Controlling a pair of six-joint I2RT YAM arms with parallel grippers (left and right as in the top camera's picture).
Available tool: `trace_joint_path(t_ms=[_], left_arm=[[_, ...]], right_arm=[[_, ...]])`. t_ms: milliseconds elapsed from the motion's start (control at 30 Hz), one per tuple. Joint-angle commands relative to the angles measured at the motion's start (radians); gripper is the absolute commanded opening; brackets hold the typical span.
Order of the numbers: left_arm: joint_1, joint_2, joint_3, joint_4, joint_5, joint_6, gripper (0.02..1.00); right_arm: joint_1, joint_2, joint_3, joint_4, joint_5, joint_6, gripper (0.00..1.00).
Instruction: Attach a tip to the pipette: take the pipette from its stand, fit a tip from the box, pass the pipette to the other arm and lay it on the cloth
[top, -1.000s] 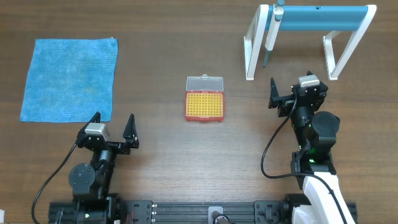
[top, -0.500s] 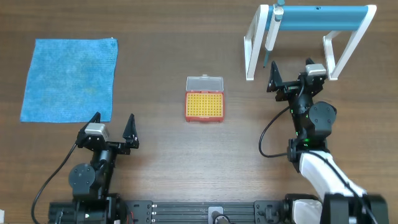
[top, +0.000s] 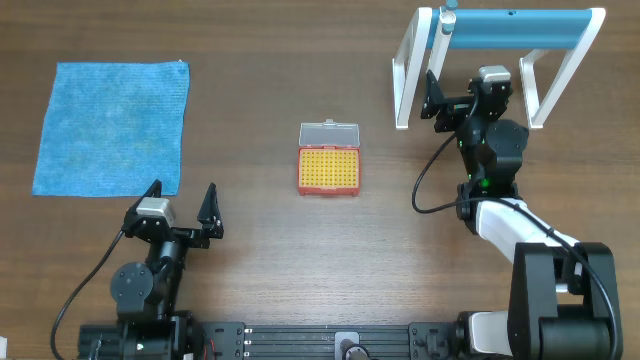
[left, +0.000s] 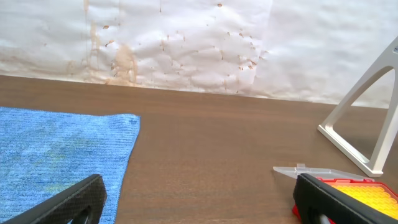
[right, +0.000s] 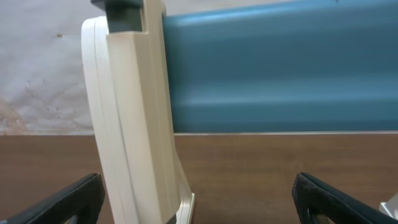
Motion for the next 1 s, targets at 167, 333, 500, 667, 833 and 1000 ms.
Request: trace_joint_path(t_ms=[167, 333, 500, 667, 833, 1000], left_arm=[[-0.004, -0.004, -0.003, -0.003, 0.015, -0.010, 0.976], [-0.004, -0.004, -0.003, -0.003, 0.015, -0.009, 0.974], [-0.004, -0.004, -0.003, -0.003, 0.015, -0.010, 0.974], [-0.004, -0.004, -0.003, -0.003, 0.015, -0.010, 0.976], [-0.004, -0.004, -0.003, -0.003, 0.014, -0.009, 0.976], [-0.004, -0.004, -0.003, -0.003, 0.015, -0.009, 0.974]], right_arm=[[0.016, 0.090, 0.094, -0.010, 0.092, 0.014, 0.980], [0.032, 0.118, 0.114, -0.025, 0.092, 0.015, 0.980], [0.047, 0.123, 0.130, -0.026, 0.091, 0.015, 0.980], [0.046, 0.140, 0.151, -0.029, 0.091, 0.015, 0.991], [0.046, 0.149, 0.155, -0.037, 0.091, 0.014, 1.000], [0.046, 0.149, 0.155, -0.055, 0.092, 0.014, 0.976]])
